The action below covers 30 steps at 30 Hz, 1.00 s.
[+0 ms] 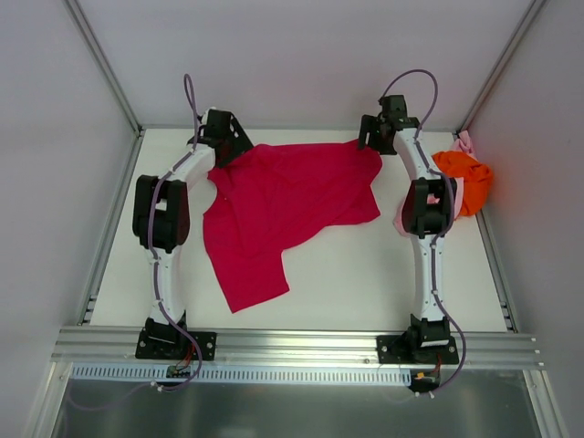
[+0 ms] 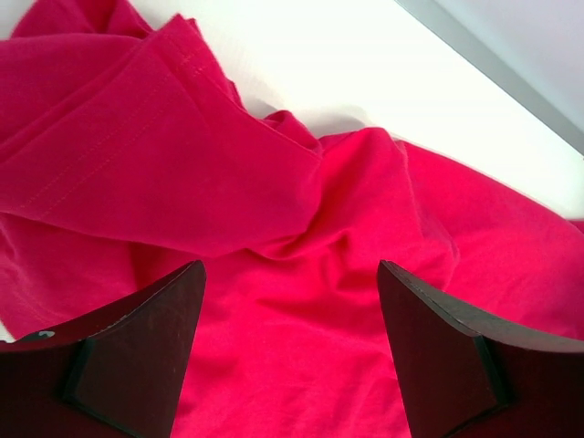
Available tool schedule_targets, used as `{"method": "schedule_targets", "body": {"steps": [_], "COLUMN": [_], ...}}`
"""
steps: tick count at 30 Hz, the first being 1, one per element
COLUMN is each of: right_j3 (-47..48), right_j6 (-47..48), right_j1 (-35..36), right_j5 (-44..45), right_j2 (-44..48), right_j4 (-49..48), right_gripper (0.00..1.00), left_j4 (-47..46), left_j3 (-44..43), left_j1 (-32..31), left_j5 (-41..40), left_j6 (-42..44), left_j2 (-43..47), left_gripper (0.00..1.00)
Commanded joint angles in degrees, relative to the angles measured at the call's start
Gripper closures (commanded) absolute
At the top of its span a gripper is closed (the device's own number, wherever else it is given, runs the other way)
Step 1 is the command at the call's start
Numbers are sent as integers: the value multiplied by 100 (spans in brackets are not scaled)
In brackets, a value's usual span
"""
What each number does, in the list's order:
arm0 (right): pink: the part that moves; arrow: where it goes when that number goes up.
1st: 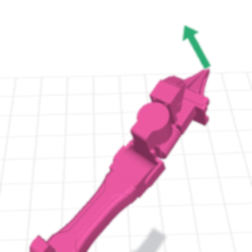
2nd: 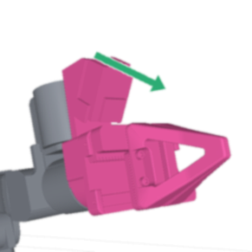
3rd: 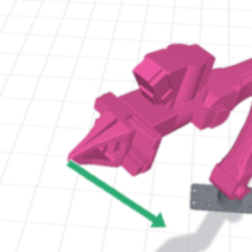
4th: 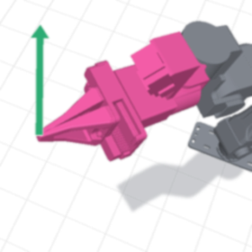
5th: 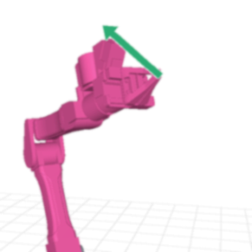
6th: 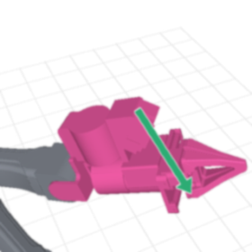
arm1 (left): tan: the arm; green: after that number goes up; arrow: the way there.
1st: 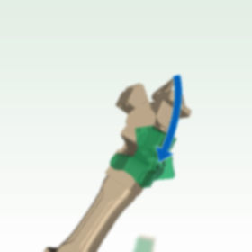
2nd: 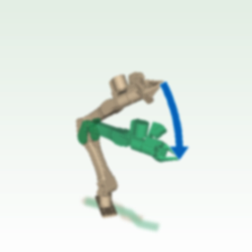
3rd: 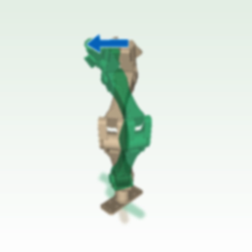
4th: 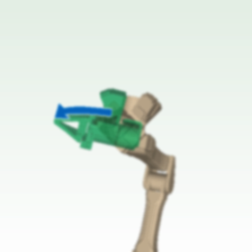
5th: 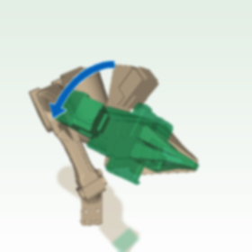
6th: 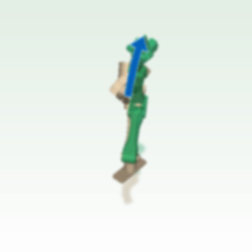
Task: Fold and stack the t-shirts
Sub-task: Flatten out the tshirt
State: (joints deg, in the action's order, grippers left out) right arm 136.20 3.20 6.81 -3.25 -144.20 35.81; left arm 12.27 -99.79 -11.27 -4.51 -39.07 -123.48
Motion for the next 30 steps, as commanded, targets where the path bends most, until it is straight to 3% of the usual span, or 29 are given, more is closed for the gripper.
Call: {"method": "schedule_targets", "body": {"steps": [1,5,12,16,25,30], "right_j3": [371,381,337,-189,188,-550], "right_j6": [22,93,-153,-293,-303,-241], "right_j1": [13,40,5,-4,-57,-48], "right_j5": [481,808,483,386,-141,-290], "right_j2": [-205,-301,-267,-100,-319,-29], "right_j4": [30,49,-74,-794,-1251,-2234], "right_gripper": [20,19,18,18,18,18], "left_j4": [-111,-295,-603,-831,-867,-1183], "left_j3": [47,389,794,1022,1014,1224], "left_j1": [107,98,107,98,107,107], "left_j5": [188,232,434,750,750,812], "left_j6": [198,163,110,128,286,365], "left_j2": [105,272,456,562,580,676], "left_gripper": [22,21,22,22,22,19]}}
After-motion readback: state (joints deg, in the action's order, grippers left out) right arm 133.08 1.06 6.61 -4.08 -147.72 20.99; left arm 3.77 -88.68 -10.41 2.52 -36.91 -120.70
